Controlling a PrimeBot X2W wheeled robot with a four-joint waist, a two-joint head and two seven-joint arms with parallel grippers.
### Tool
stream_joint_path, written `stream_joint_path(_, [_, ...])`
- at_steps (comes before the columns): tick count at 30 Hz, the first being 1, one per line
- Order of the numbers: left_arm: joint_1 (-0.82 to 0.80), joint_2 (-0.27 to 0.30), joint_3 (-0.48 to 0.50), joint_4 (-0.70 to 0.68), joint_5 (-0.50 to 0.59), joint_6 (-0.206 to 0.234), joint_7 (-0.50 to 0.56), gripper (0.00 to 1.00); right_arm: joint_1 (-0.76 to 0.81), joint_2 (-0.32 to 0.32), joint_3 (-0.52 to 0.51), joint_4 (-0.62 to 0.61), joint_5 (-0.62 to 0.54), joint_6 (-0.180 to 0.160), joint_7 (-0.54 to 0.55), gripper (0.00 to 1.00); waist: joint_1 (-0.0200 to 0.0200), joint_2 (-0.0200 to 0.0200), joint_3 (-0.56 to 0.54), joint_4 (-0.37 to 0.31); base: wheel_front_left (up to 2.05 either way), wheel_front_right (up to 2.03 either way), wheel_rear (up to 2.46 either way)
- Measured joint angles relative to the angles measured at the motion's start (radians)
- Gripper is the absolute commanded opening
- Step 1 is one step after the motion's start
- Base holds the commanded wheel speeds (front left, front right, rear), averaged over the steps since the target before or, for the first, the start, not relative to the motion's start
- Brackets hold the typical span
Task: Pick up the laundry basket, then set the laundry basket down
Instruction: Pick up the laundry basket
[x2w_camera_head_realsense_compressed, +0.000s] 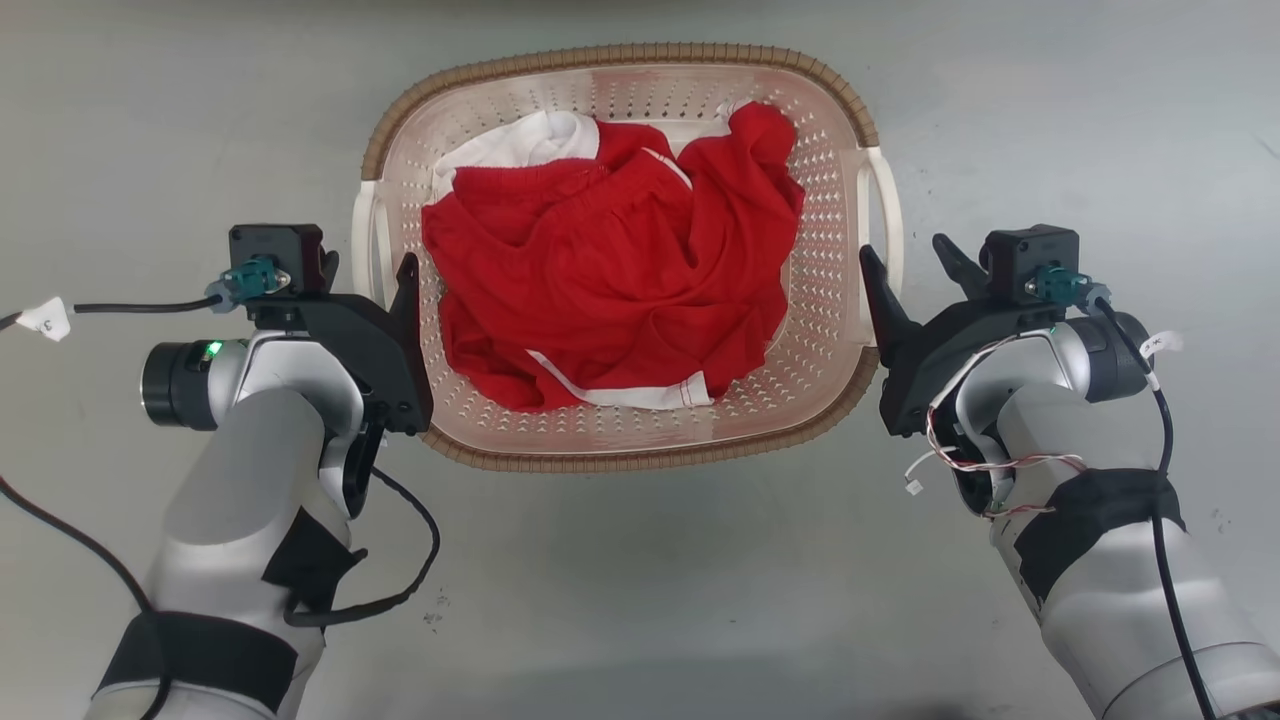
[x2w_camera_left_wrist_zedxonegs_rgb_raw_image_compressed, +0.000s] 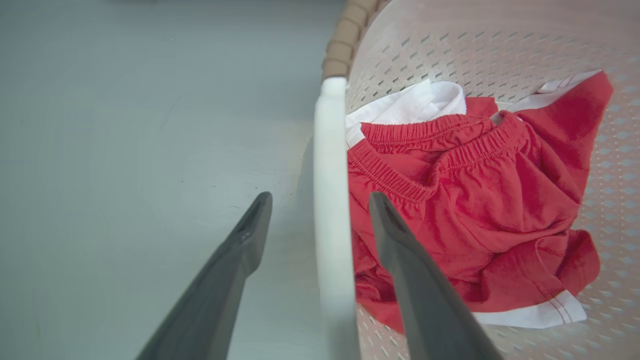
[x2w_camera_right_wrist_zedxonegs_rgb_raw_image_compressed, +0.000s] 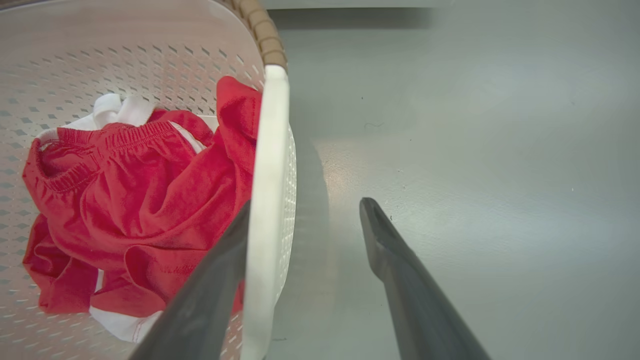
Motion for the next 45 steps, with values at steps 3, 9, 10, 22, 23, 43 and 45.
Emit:
stream_joint_path(3, [-0.015,0.0,0.004,0.02,-0.005,-0.005,0.001,1.0,-0.018,0.0,0.002,0.015,0.002,0.0,0.0,1.0,-0.0001,-0.0001,0.017,0.003,0.0,0.0,0.0])
stream_joint_path(9, [-0.025,-0.005,0.007,0.055,-0.009,-0.009,-0.002,0.0,-0.033,0.004,0.011,0.049,0.008,0.01,-0.01,0.0,-0.0001,-0.0001,0.032,0.01,0.0,0.0,0.0])
stream_joint_path(10, [-0.028,-0.015,0.006,0.058,-0.009,-0.016,-0.003,0.0,-0.039,0.011,0.015,0.053,0.008,0.016,-0.011,0.0,-0.0001,-0.0002,0.033,0.01,0.0,0.0,0.0])
stream_joint_path(22, [-0.057,-0.036,0.008,0.11,-0.029,-0.016,-0.036,0.0,-0.072,0.025,0.021,0.104,0.027,0.025,-0.04,0.0,-0.0002,-0.0002,0.038,0.014,0.0,0.0,0.0])
stream_joint_path(23, [-0.06,-0.037,0.008,0.114,-0.029,-0.016,-0.037,0.0,-0.073,0.026,0.022,0.108,0.028,0.025,-0.045,0.0,-0.0002,-0.0003,0.037,0.014,0.0,0.0,0.0])
stream_joint_path(43, [-0.028,-0.062,0.011,0.197,-0.048,-0.025,-0.071,0.0,-0.045,0.037,0.047,0.198,0.071,0.043,-0.059,0.0,-0.0001,-0.0001,-0.065,0.021,0.0,0.0,0.0])
stream_joint_path(45, [-0.017,-0.064,0.011,0.202,-0.051,-0.025,-0.071,0.0,-0.036,0.038,0.052,0.205,0.078,0.043,-0.057,0.0,-0.0001,-0.0002,-0.081,0.021,0.0,0.0,0.0])
